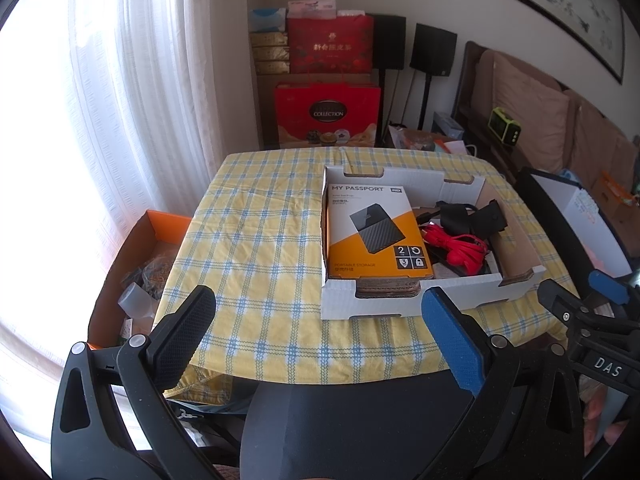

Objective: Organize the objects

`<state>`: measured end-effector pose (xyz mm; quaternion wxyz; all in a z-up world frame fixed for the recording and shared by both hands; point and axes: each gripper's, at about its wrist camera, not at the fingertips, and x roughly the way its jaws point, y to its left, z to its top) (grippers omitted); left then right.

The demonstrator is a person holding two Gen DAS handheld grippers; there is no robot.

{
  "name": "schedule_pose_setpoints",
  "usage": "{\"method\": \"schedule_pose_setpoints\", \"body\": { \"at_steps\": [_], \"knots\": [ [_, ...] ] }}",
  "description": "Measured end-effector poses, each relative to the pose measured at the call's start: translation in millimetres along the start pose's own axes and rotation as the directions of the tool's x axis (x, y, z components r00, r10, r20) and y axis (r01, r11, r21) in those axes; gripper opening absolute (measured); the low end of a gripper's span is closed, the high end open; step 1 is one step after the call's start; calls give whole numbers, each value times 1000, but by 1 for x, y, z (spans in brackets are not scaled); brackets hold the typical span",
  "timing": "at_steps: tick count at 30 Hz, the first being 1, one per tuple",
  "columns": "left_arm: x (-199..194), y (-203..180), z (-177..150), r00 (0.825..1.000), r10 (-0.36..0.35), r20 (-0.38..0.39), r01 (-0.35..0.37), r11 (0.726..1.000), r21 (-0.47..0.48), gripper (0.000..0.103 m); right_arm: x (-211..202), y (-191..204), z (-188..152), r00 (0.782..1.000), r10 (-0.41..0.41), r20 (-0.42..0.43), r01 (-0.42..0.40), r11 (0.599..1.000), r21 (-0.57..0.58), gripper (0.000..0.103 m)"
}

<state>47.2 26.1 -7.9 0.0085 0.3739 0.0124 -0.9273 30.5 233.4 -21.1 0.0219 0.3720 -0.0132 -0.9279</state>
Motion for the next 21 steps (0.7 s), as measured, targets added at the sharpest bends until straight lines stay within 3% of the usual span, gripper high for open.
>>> {"method": "schedule_pose_setpoints", "body": {
  "at_steps": [21],
  "knots": [
    [0, 1, 0, 1000, 0, 0, 0, 1000, 1, 103, 0, 0, 0, 1000, 0, -2, 0, 1000, 1, 102]
  ]
}}
